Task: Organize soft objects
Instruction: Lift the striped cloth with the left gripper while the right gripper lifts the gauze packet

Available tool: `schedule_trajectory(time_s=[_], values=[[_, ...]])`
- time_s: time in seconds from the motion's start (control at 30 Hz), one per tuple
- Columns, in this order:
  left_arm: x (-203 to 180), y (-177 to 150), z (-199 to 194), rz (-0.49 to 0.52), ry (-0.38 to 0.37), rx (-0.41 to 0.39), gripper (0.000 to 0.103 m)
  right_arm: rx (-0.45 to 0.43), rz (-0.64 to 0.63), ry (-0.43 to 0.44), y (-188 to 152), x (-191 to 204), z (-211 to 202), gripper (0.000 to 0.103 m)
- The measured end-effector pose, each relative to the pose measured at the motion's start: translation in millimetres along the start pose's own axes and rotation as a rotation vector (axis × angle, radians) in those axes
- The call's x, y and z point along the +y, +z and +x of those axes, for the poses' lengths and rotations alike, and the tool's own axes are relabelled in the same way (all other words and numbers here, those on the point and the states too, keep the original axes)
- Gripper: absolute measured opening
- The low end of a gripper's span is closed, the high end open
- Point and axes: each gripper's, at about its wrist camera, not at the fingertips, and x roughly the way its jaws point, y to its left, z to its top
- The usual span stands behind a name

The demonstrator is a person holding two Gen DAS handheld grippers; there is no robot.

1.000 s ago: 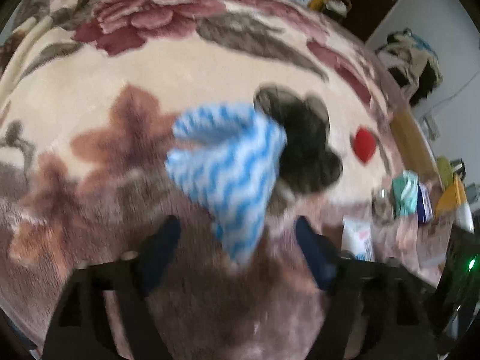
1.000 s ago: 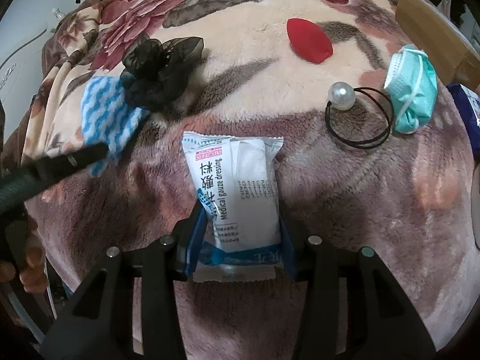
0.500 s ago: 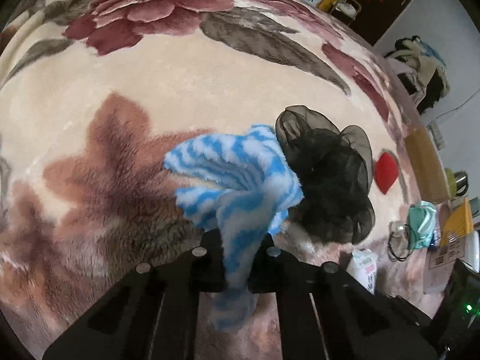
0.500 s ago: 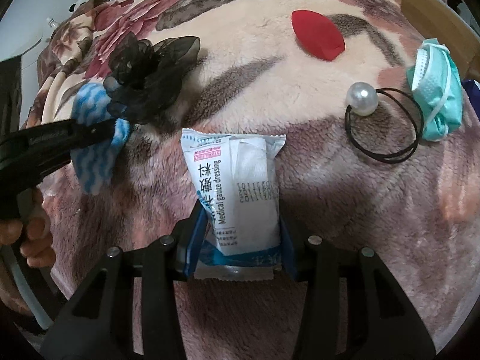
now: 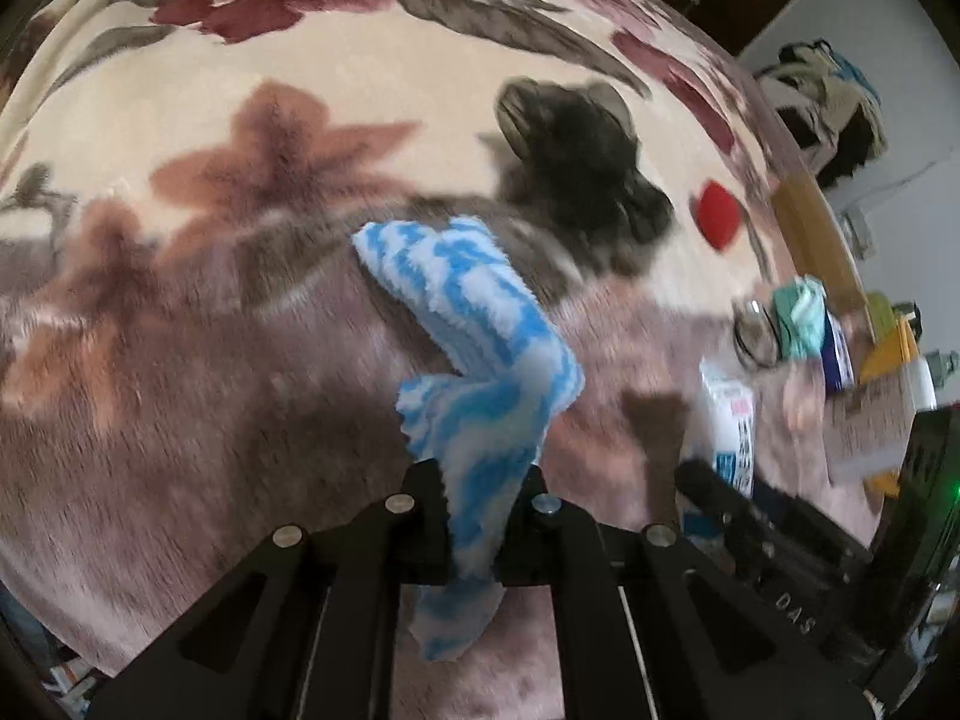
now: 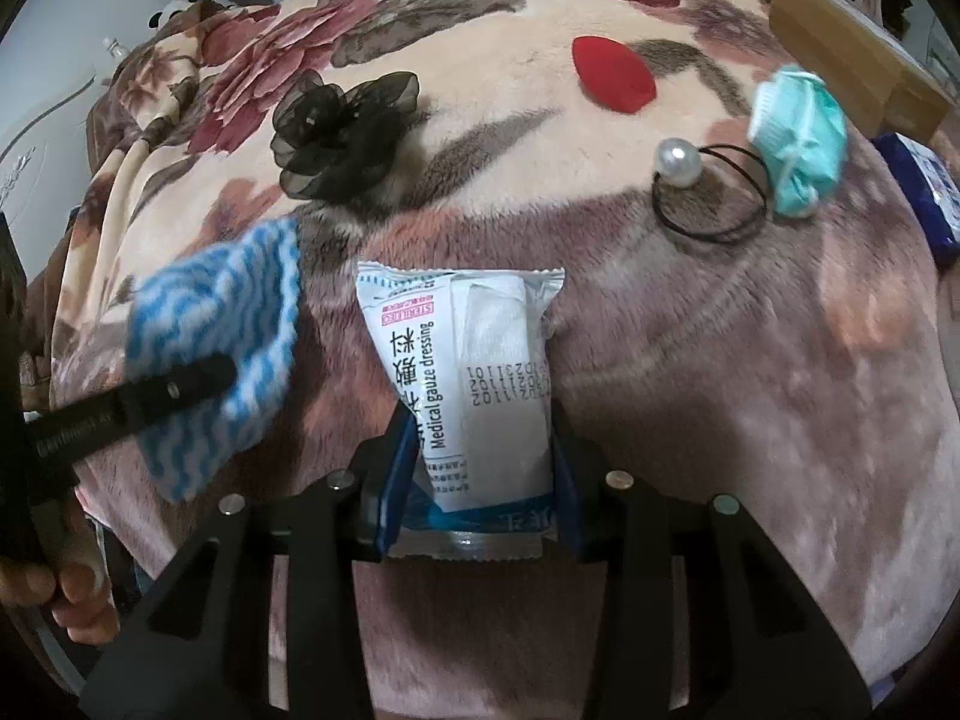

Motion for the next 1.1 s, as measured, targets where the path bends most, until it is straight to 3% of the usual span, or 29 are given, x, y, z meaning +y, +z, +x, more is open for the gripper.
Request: schedule_trajectory(time_s=[0.07, 0.2, 0.27, 0.43, 0.5, 0.57, 1.1], values=[[-3.2, -1.4, 2.6, 0.013, 0.017, -0.007, 0.011, 0.001, -0.001, -0.001, -0.6, -2.0, -0.2, 0.041], [4.6, 7.8, 18.8, -0.037, 0.026, -0.003, 0.055, 0.032, 0.017, 0.012, 4.1, -8.9, 12.1, 0.043], [7.3, 11.5, 27.9, -0.046, 0.039, 0.006, 0.056, 0.040, 0.026, 0.019, 5.2, -10.9, 17.8, 0.044], [11.7, 8.9, 49.0, -0.054, 0.039, 0.036, 0.054, 0.045, 0.059, 0.036, 4.0, -16.0, 28.8, 0.044], [8.8, 7.7, 47.7, -0.038, 0.047, 0.023, 0.025, 0.039, 0.055, 0.035, 3.3, -14.9, 28.0, 0.044], [6.2, 6.0, 45.5, -0.042, 0.010, 0.030, 0.012, 0.035, 0.050, 0.029, 2.6, -12.9, 25.8, 0.042], [-52.3, -17.1, -2.1, 0.075, -0.046, 0.007, 0.011, -0.054, 0.068, 0.006, -13.4, -36.8, -30.4, 0.042]])
